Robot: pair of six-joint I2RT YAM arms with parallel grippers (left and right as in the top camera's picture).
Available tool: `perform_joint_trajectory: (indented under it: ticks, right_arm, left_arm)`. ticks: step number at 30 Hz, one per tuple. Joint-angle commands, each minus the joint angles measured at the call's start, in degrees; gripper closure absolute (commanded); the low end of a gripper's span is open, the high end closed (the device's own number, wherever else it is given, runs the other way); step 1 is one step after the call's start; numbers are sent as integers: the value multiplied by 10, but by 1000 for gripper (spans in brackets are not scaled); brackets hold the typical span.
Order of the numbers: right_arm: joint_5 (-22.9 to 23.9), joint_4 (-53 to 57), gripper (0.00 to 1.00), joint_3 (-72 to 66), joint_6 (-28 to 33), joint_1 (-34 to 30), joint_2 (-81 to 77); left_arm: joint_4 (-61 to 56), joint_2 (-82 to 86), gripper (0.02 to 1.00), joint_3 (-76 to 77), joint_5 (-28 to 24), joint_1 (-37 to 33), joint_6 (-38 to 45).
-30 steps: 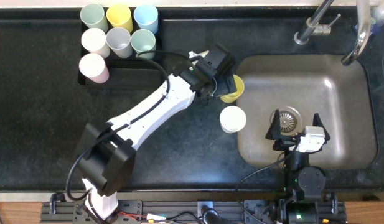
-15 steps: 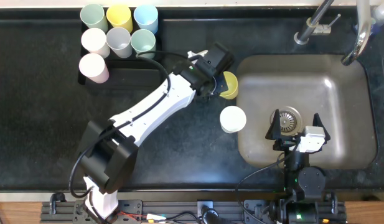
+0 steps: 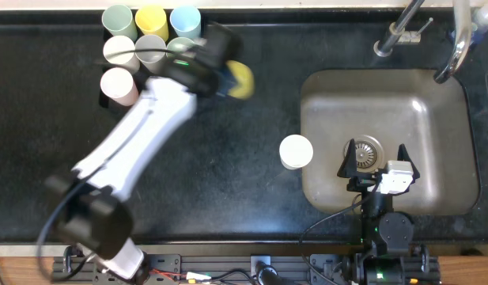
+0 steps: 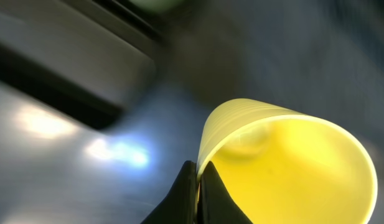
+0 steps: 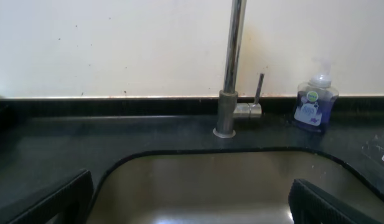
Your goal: Store Cups
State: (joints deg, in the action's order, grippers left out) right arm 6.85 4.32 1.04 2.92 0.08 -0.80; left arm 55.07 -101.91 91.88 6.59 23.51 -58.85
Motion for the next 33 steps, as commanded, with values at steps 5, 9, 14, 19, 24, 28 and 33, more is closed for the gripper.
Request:
perform_joint_trajectory:
  ticks: [5, 9, 14, 19, 24, 28, 33]
  right_arm:
    - [0, -4, 5, -8, -6, -2, 6]
    - [0, -4, 3, -8, -6, -2, 6]
    - [0, -4, 5, -8, -6, -2, 6]
    - [0, -4, 3, -8, -6, -2, 6]
    - [0, -4, 5, -8, -6, -2, 6]
    - [0, -4, 5, -8, -6, -2, 6]
    - [0, -4, 3, -8, -6, -2, 6]
  left_arm:
    - [72, 34, 982, -5, 9, -157, -15]
    - [68, 16, 982, -11, 8, -186, -20]
    - [68, -7, 982, -11, -1, -203, -39]
    - [71, -17, 982, -11, -1, -206, -39]
    - [70, -28, 982, -12, 0, -208, -39]
    - [68, -43, 982, -12, 1, -208, -41]
    - [65, -58, 982, -12, 6, -209, -45]
